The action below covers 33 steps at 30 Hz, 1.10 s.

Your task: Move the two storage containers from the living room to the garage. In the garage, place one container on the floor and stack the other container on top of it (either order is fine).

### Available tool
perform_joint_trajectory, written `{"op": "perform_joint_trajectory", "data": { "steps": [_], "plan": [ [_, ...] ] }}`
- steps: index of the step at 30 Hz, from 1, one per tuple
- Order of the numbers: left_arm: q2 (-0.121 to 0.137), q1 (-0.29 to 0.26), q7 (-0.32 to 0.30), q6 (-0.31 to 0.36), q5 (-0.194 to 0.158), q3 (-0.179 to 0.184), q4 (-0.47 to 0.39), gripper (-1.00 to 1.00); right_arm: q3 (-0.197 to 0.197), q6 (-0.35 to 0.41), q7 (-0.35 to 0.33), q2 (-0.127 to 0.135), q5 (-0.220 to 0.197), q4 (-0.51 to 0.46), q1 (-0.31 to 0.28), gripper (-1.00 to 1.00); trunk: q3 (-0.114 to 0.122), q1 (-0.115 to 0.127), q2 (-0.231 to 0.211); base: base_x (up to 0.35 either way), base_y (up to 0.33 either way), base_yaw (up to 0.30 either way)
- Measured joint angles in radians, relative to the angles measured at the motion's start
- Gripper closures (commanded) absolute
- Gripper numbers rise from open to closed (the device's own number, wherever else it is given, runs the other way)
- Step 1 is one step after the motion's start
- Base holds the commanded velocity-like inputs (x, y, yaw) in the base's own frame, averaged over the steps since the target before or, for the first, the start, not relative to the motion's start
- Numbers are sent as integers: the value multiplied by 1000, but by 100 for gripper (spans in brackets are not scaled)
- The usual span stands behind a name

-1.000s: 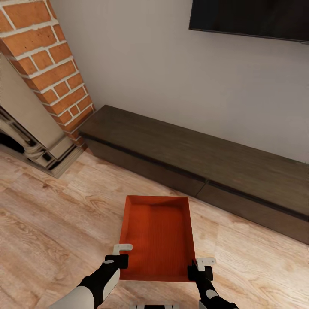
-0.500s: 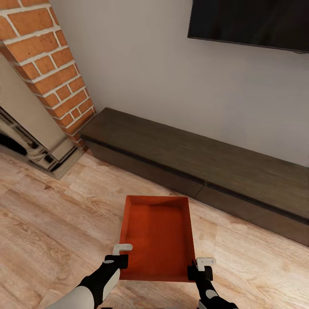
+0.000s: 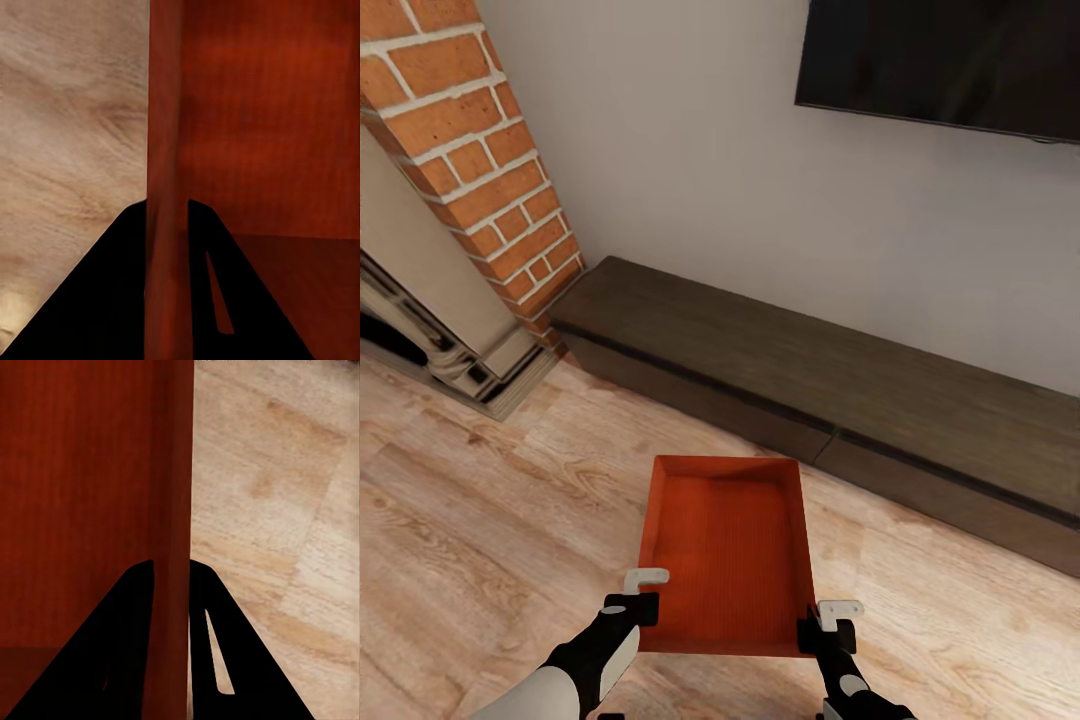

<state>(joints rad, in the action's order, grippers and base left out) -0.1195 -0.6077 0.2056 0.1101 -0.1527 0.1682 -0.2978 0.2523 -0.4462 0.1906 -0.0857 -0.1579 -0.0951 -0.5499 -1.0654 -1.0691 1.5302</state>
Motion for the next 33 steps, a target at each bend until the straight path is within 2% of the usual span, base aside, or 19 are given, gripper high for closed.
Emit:
{"op": "perform_joint_trajectory", "data": {
  "steps": [33],
  "plan": [
    [2,0,-1,0,-5,3,1,100,0,1,1,-2,0,1,0,100,103,127,-231,0,0,0]
  ]
}}
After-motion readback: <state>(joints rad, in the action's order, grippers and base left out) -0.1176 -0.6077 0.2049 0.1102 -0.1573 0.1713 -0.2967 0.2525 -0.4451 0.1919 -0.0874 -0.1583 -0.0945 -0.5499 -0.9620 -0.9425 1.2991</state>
